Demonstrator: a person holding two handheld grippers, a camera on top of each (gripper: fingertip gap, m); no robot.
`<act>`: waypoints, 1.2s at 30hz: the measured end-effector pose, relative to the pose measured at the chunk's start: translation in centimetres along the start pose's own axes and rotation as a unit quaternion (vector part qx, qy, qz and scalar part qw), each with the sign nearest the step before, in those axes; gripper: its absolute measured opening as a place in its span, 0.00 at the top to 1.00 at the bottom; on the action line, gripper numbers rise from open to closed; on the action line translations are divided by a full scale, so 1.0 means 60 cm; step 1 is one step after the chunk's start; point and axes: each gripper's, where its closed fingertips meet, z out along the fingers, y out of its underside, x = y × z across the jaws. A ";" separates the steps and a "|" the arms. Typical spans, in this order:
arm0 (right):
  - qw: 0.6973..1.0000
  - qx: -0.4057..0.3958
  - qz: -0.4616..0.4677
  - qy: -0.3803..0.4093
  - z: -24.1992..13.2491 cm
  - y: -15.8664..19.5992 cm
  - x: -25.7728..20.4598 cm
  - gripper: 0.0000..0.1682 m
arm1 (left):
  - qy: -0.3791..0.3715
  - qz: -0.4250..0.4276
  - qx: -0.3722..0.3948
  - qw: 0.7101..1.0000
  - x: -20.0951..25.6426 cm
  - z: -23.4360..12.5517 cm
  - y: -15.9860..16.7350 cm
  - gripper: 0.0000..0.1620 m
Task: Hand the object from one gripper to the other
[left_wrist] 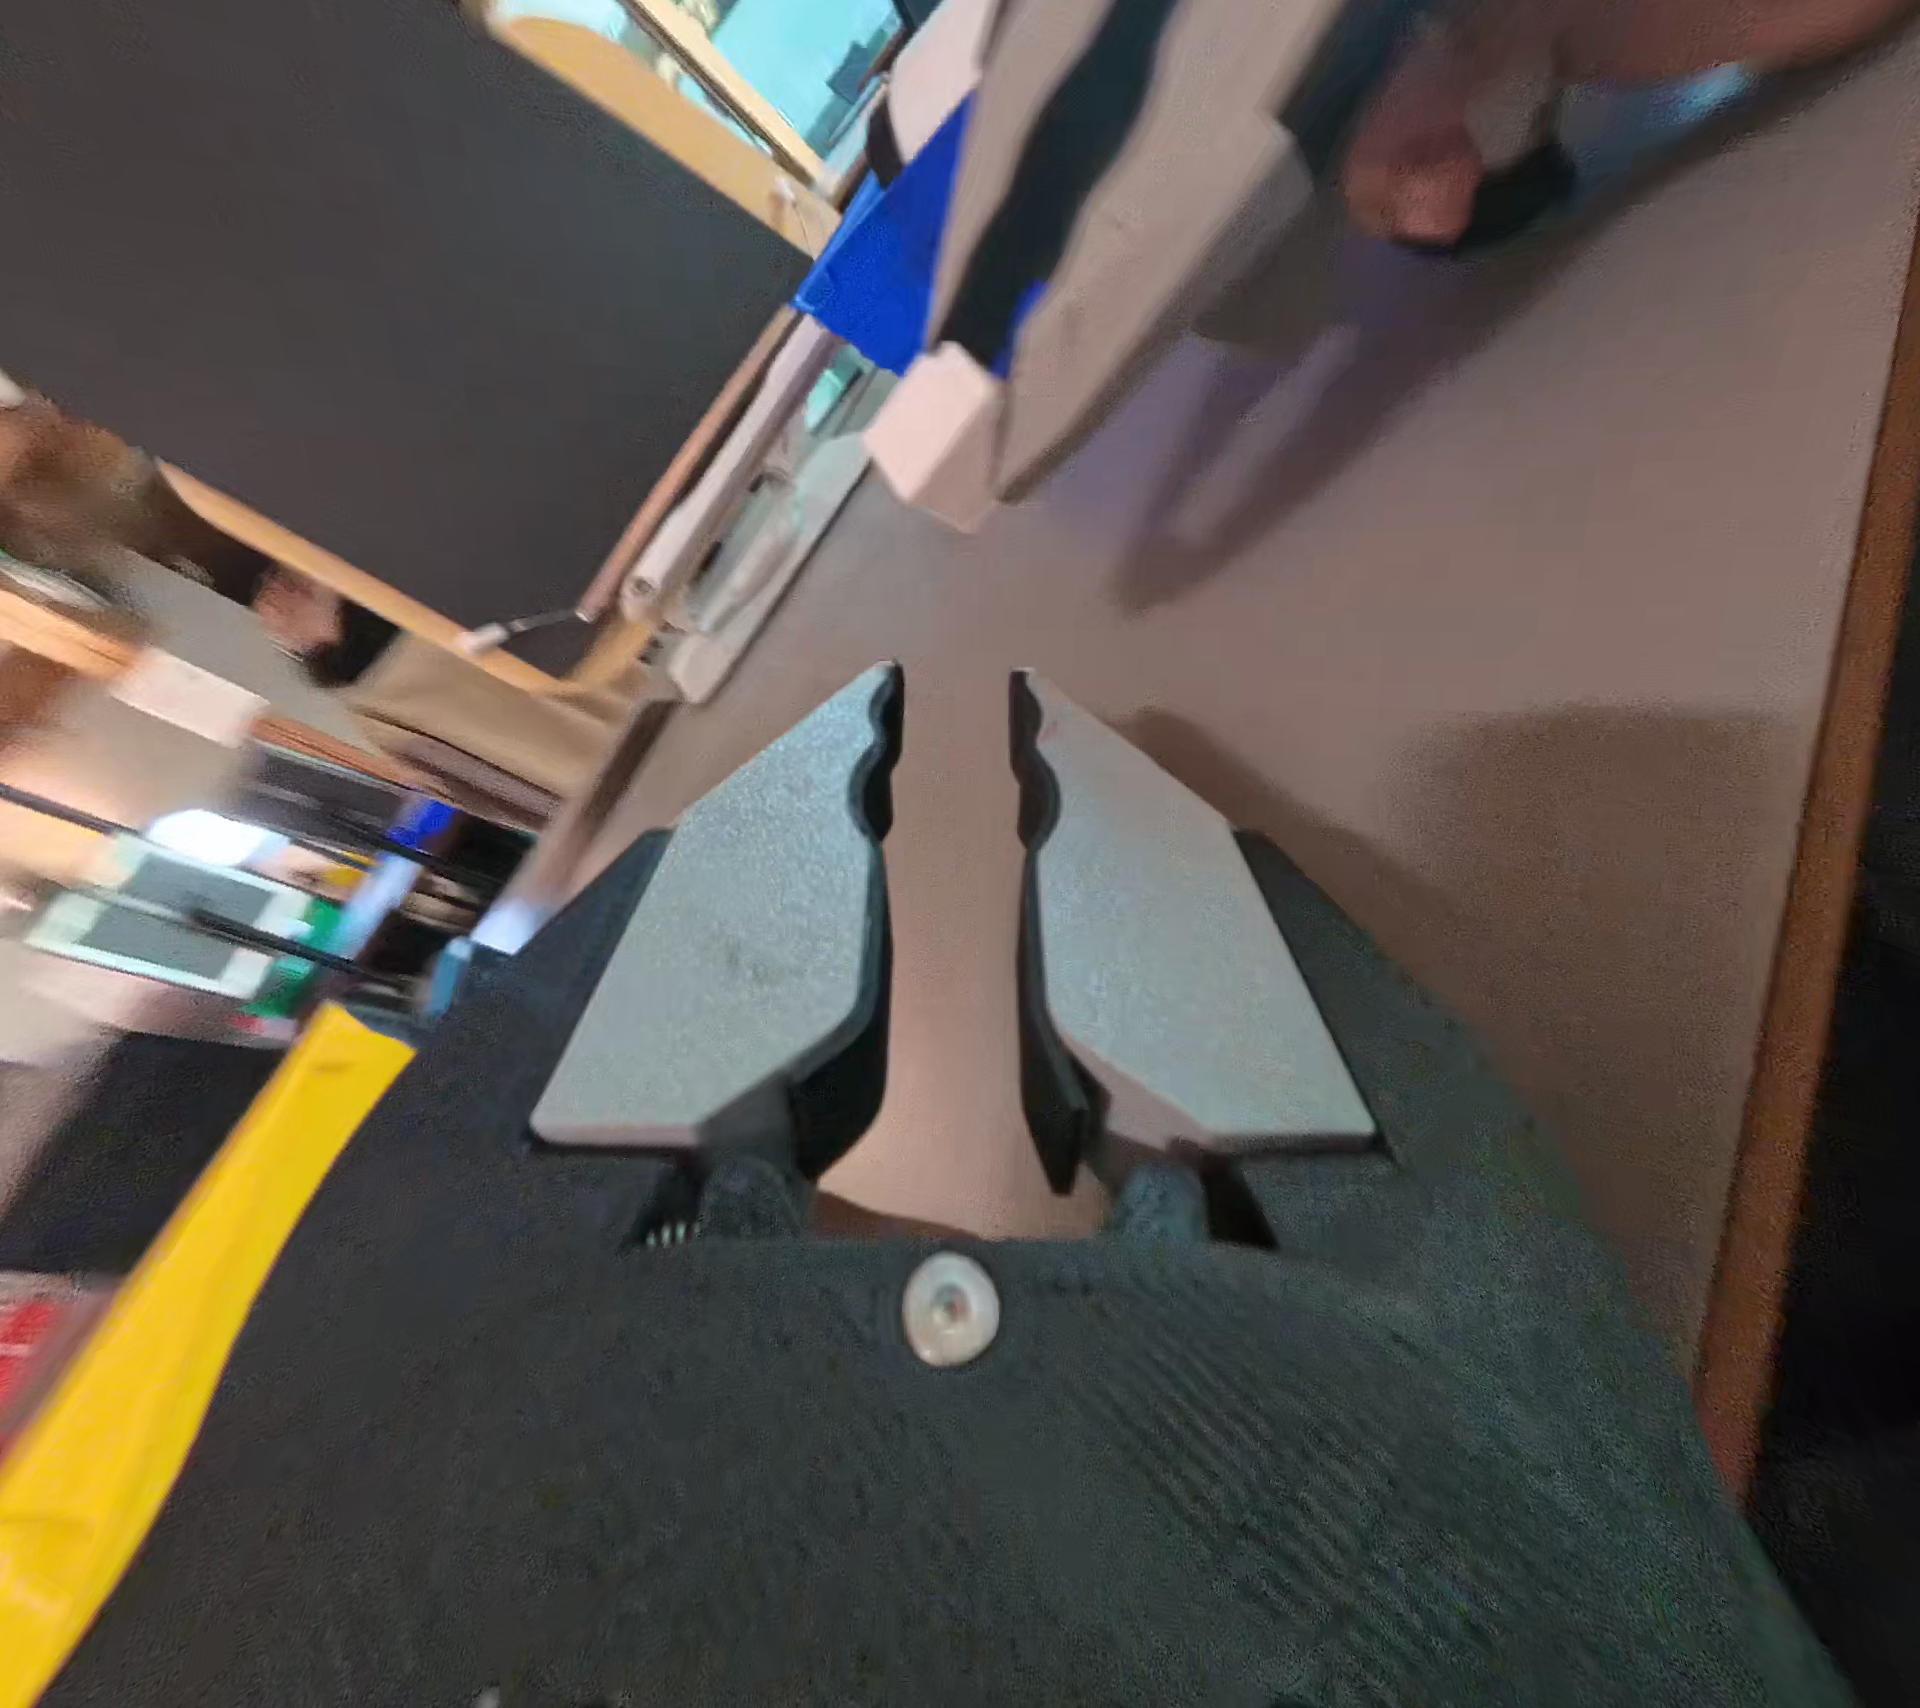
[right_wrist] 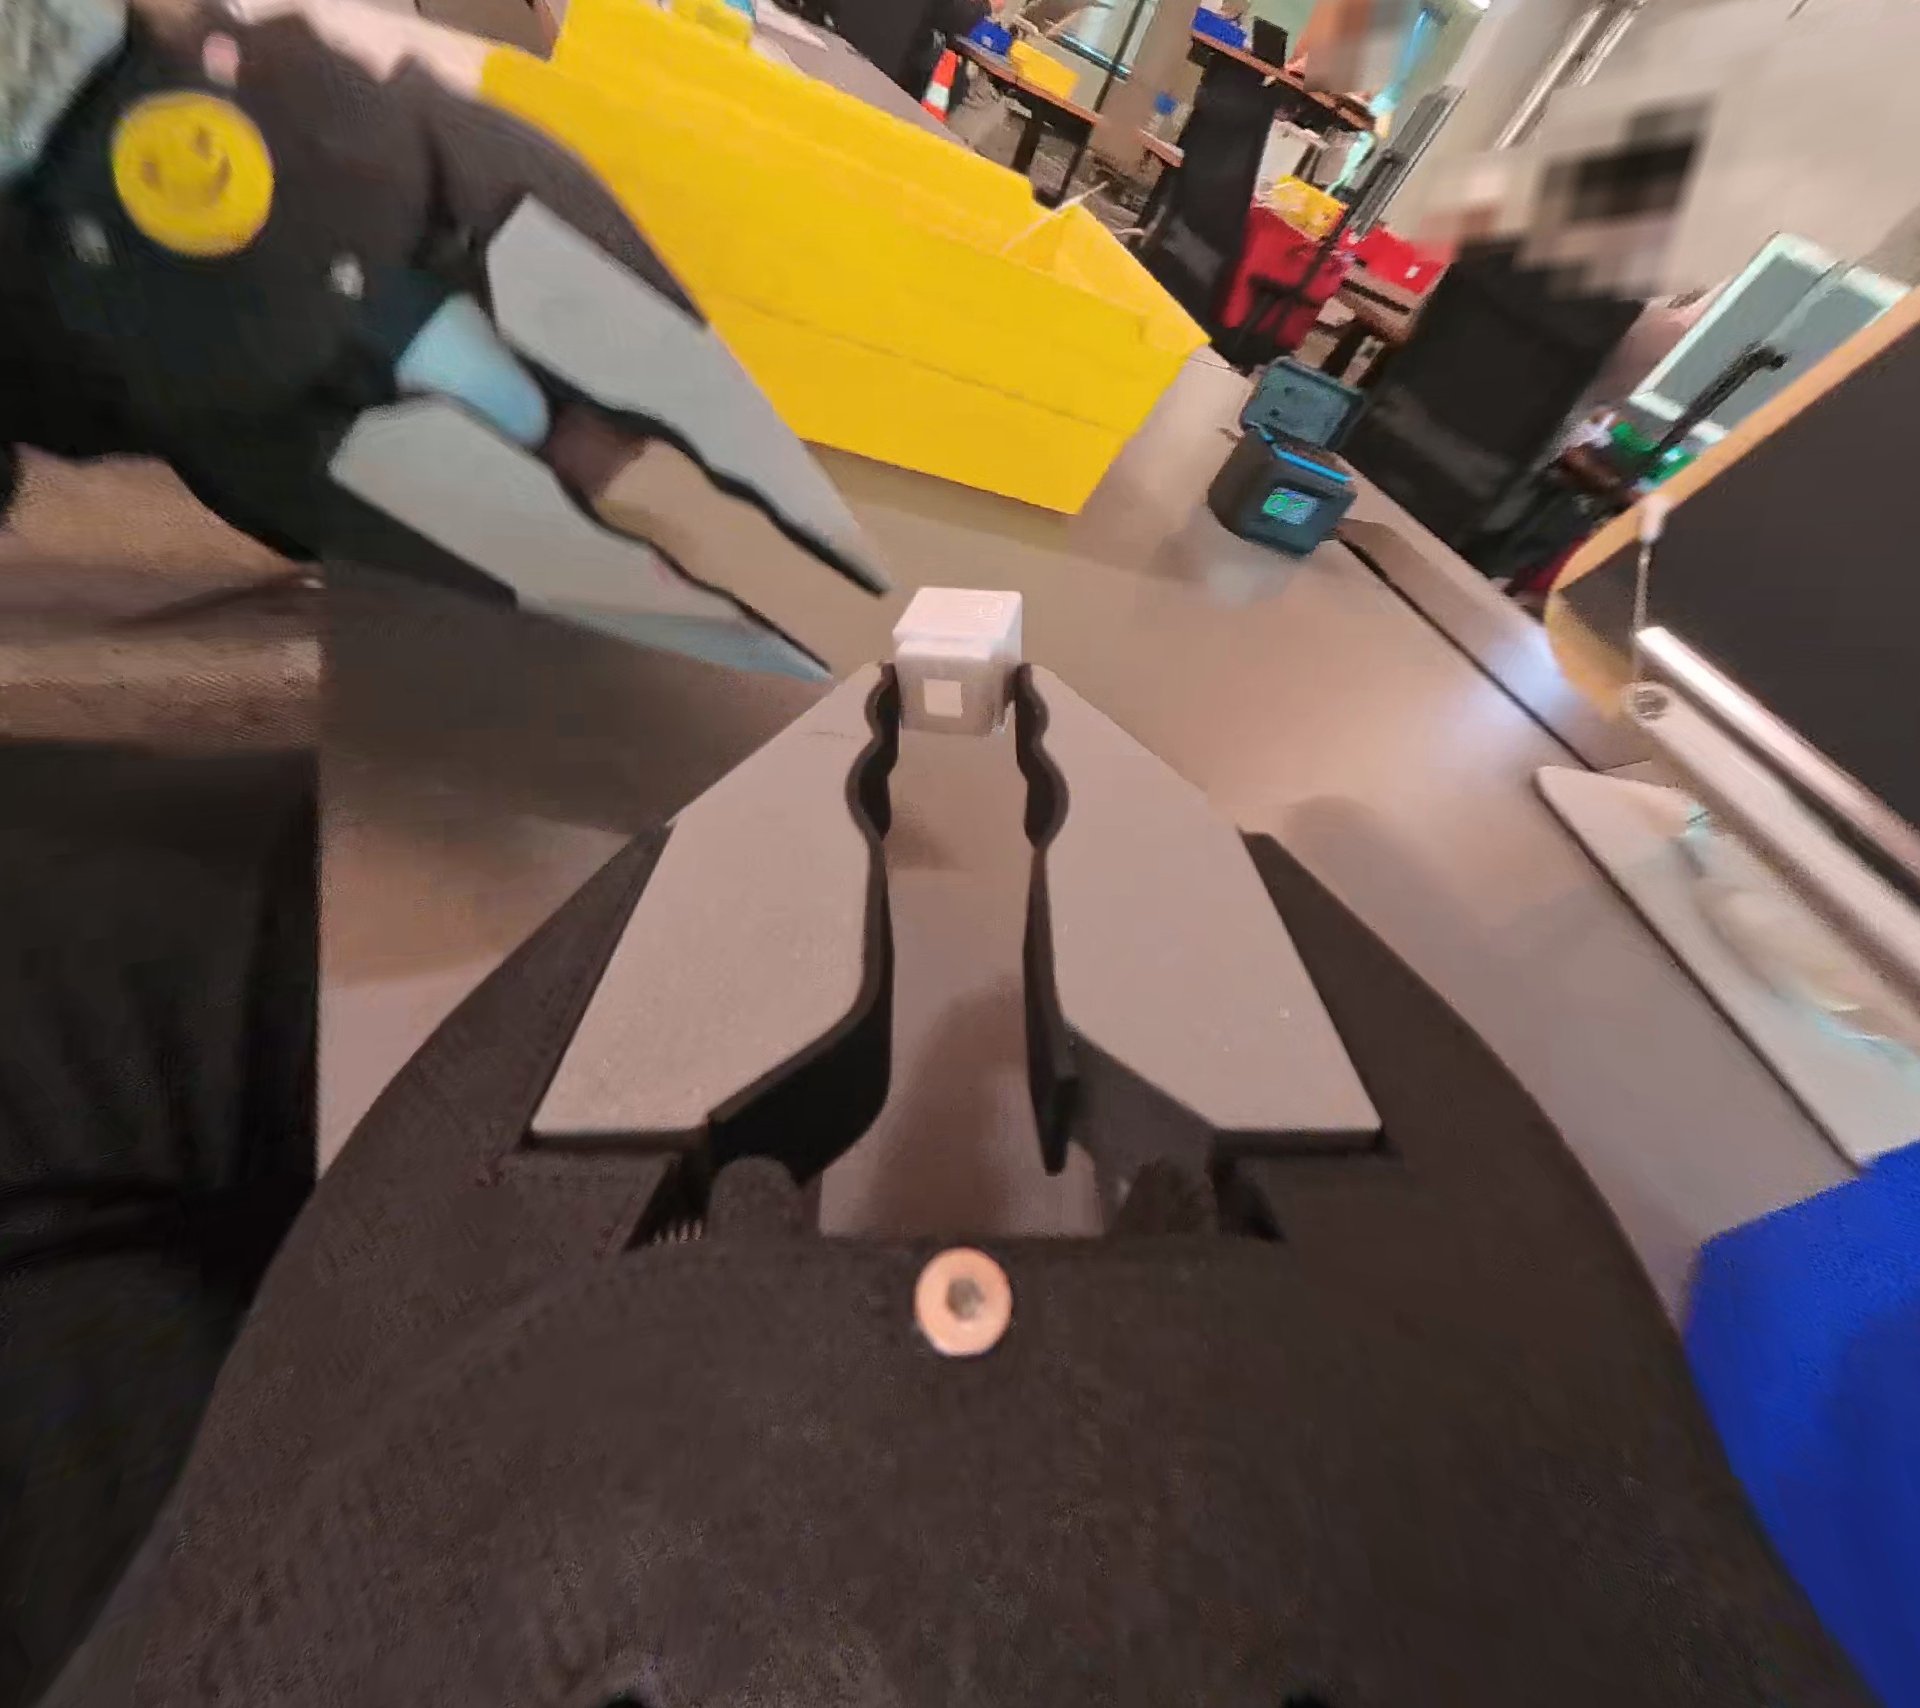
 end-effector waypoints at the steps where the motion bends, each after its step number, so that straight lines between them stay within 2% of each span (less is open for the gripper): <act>1: 1.000 -0.002 -0.017 0.005 -0.001 0.001 0.001 0.89 | 0.021 -0.050 0.006 0.998 -0.003 -0.003 -0.006 0.88; 3: 0.999 0.015 -0.034 -0.007 -0.003 -0.010 -0.008 0.89 | 0.100 -0.161 0.024 0.981 0.004 -0.014 -0.023 0.86; 5: 0.996 0.045 -0.075 -0.018 -0.008 -0.026 -0.022 0.89 | 0.165 -0.280 0.042 0.945 0.000 -0.024 -0.036 0.77; 7: 0.987 0.083 -0.135 -0.030 -0.015 -0.041 -0.042 0.89 | 0.244 -0.402 0.076 0.880 0.003 -0.040 -0.057 0.74; 9: 0.977 0.108 -0.182 -0.038 -0.017 -0.051 -0.059 0.89 | 0.324 -0.488 0.094 0.805 0.009 -0.056 -0.078 0.63; 11: 0.973 0.108 -0.201 -0.034 -0.015 -0.052 -0.064 0.88 | 0.391 -0.515 0.097 0.757 0.025 -0.072 -0.095 0.67; 14: 0.972 0.113 -0.200 -0.051 -0.016 -0.053 -0.074 0.88 | 0.404 -0.531 0.107 0.737 0.031 -0.072 -0.105 0.70; 16: 0.970 0.115 -0.205 -0.068 -0.016 -0.052 -0.087 0.88 | 0.403 -0.544 0.102 0.729 0.032 -0.063 -0.102 0.78; 17: 0.969 0.113 -0.208 -0.076 -0.015 -0.051 -0.093 0.88 | 0.408 -0.547 0.102 0.724 0.036 -0.062 -0.101 0.86; 19: 0.970 0.111 -0.199 -0.088 -0.014 -0.049 -0.101 0.88 | 0.418 -0.545 0.111 0.719 0.041 -0.063 -0.103 0.87; 21: 0.973 0.107 -0.178 -0.098 -0.013 -0.047 -0.101 0.87 | 0.411 -0.524 0.102 0.739 0.042 -0.062 -0.097 0.87; 24: 0.982 0.109 -0.144 -0.062 -0.014 -0.050 -0.076 0.82 | 0.338 -0.432 0.118 0.828 0.015 -0.062 -0.090 0.88; 27: 0.986 0.156 -0.060 0.007 -0.039 -0.069 -0.031 0.80 | 0.196 -0.252 0.127 0.939 -0.017 -0.060 -0.077 0.87; 28: 0.986 0.161 -0.031 0.016 -0.048 -0.069 -0.022 0.82 | 0.136 -0.185 0.117 0.966 -0.028 -0.056 -0.070 0.88; 29: 0.988 0.155 -0.006 0.000 -0.052 -0.066 -0.024 0.91 | 0.077 -0.115 0.108 0.984 -0.039 -0.055 -0.066 0.87; 30: 0.988 0.143 0.020 -0.047 -0.052 -0.062 -0.038 1.00 | 0.028 -0.050 0.107 0.993 -0.046 -0.056 -0.068 0.87; 32: 0.979 0.116 0.096 -0.138 -0.049 -0.060 -0.064 1.00 | -0.045 0.058 0.105 0.992 -0.046 -0.056 -0.072 0.88; 33: 0.973 0.094 0.143 -0.155 -0.042 -0.056 -0.065 0.99 | -0.072 0.091 0.110 0.987 -0.045 -0.056 -0.076 0.88; 35: 0.960 0.033 0.217 -0.171 -0.022 -0.040 -0.068 0.76 | -0.089 0.129 0.133 0.979 -0.030 -0.056 -0.085 0.87; 36: 0.954 0.011 0.241 -0.175 -0.015 -0.035 -0.071 0.69 | -0.097 0.144 0.144 0.974 -0.025 -0.057 -0.089 0.88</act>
